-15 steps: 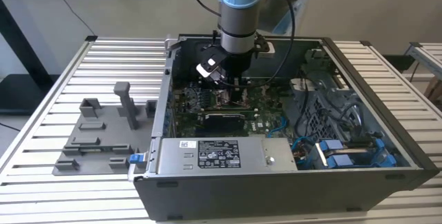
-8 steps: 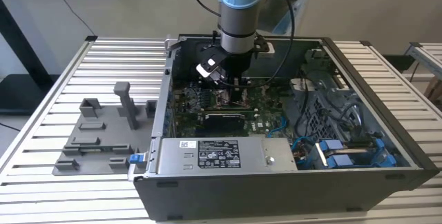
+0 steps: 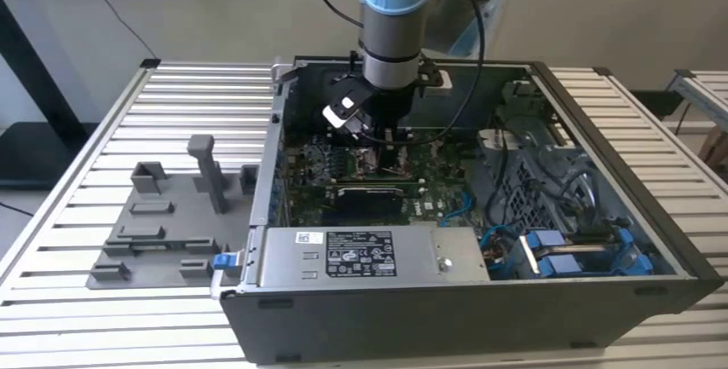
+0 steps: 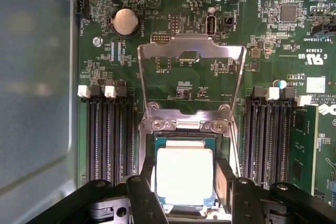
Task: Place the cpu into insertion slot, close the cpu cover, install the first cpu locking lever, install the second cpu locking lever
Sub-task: 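Place the cpu into insertion slot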
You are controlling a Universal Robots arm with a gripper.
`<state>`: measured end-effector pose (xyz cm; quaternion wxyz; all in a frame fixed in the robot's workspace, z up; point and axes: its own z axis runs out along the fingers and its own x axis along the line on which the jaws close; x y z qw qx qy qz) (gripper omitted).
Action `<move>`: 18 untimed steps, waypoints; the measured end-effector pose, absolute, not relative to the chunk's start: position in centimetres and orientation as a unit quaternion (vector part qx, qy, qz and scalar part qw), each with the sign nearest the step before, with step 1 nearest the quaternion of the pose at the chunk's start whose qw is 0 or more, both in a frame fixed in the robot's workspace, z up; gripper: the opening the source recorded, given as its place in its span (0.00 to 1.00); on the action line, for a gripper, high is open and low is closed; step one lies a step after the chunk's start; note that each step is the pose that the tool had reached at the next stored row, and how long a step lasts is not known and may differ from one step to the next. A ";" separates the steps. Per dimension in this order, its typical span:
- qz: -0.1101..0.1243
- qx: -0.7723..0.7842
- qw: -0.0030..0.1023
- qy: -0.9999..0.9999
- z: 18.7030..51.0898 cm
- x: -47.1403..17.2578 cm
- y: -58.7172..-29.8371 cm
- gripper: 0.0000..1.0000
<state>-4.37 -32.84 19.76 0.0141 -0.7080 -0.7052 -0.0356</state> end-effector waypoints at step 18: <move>-0.036 -0.715 0.014 -0.698 20.3 -4.4 -32.9 0.62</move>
